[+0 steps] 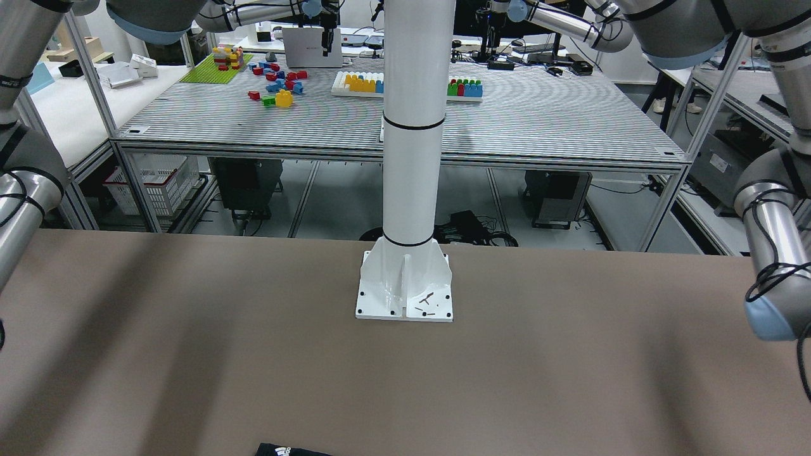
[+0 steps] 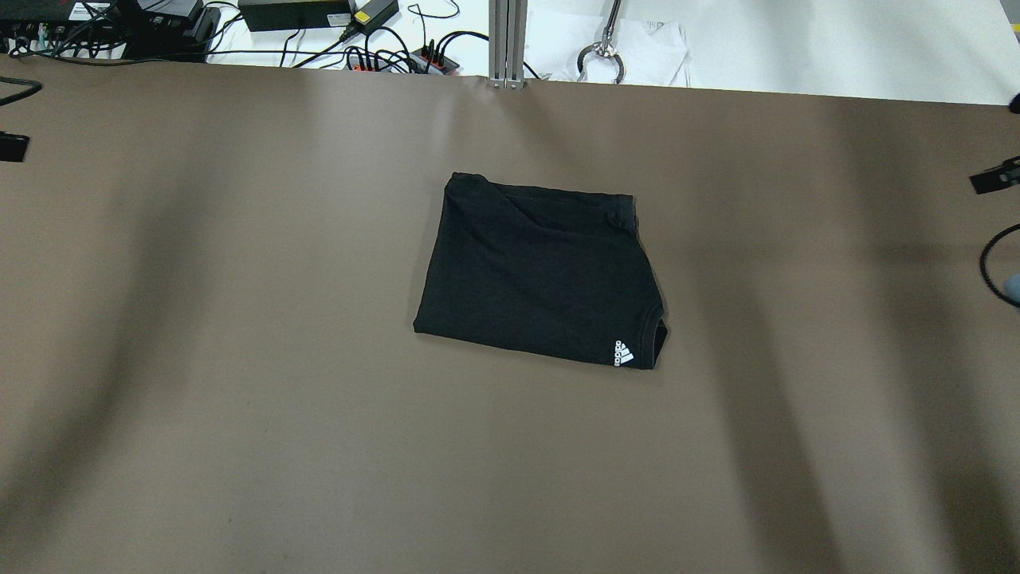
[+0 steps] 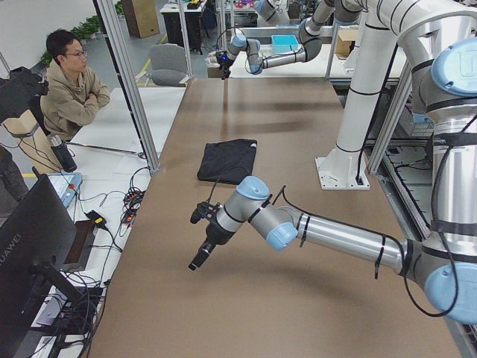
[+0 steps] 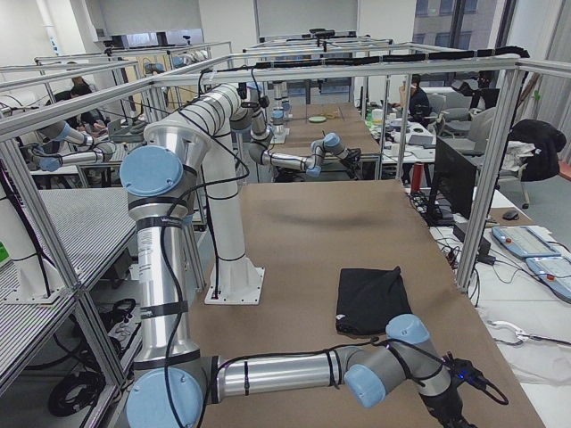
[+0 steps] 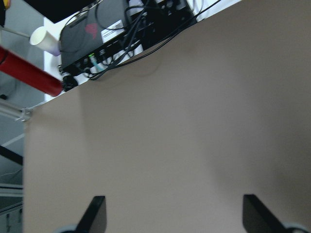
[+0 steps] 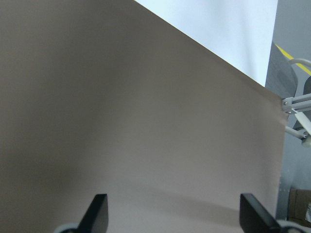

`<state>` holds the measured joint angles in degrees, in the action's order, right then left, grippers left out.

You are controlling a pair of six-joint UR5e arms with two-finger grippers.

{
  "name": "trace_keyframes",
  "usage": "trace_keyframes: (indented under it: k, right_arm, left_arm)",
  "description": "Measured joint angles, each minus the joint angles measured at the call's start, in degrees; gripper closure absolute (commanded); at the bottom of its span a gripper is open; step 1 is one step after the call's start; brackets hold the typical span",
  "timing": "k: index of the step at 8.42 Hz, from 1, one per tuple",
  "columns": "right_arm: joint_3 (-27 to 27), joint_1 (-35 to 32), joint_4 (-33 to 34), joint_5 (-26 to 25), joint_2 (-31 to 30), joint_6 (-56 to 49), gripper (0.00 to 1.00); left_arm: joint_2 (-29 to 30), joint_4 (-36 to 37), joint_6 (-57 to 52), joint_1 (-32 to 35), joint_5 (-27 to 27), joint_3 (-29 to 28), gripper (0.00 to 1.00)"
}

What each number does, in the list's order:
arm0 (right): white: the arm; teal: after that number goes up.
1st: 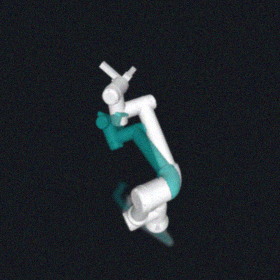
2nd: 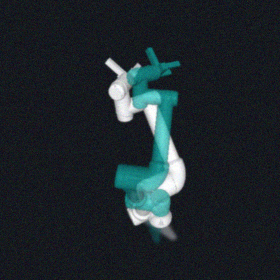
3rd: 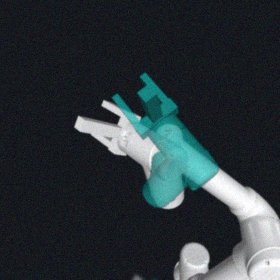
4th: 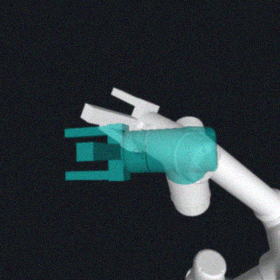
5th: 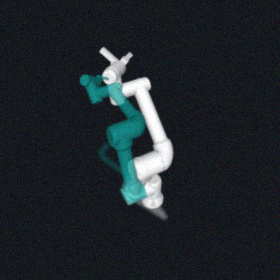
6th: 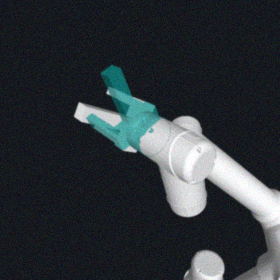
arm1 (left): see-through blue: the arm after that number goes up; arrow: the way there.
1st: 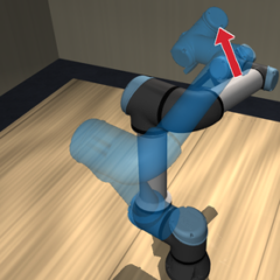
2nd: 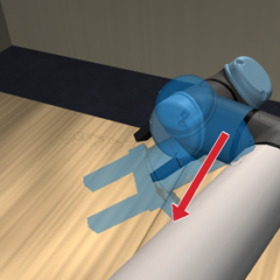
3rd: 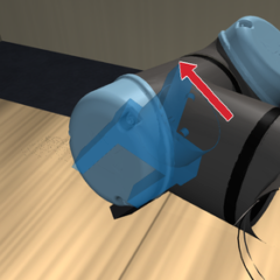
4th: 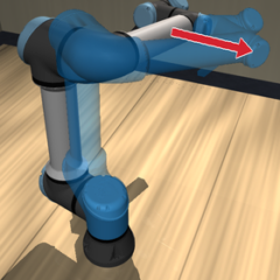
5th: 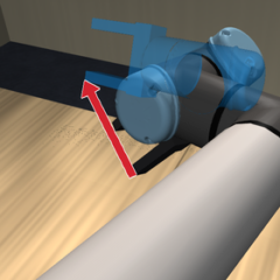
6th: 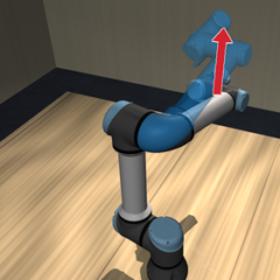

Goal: Fold clothes

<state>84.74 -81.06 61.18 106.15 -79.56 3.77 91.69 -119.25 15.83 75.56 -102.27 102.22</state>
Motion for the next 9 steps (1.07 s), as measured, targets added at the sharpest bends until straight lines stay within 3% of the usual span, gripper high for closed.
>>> trace_keyframes:
  k: [3, 6, 9]
  right_arm:
    - [0.03, -8.97, -3.39, 3.92, -4.78, -11.45, 0.05]
    - [0.47, -14.41, -3.76, 4.87, -6.28, -15.51, 0.05]
    - [1.66, -15.98, -3.32, 6.23, -6.62, -16.52, 0.05]
  left_arm:
    - [-5.96, 0.31, -15.86, 10.07, -1.09, 0.14, 0.0]
    - [-7.49, 0.3, -22.59, 17.25, -6.65, -1.77, 0.0]
    - [-7.58, 0.36, -23.96, 20.95, -8.67, -1.43, 0.0]
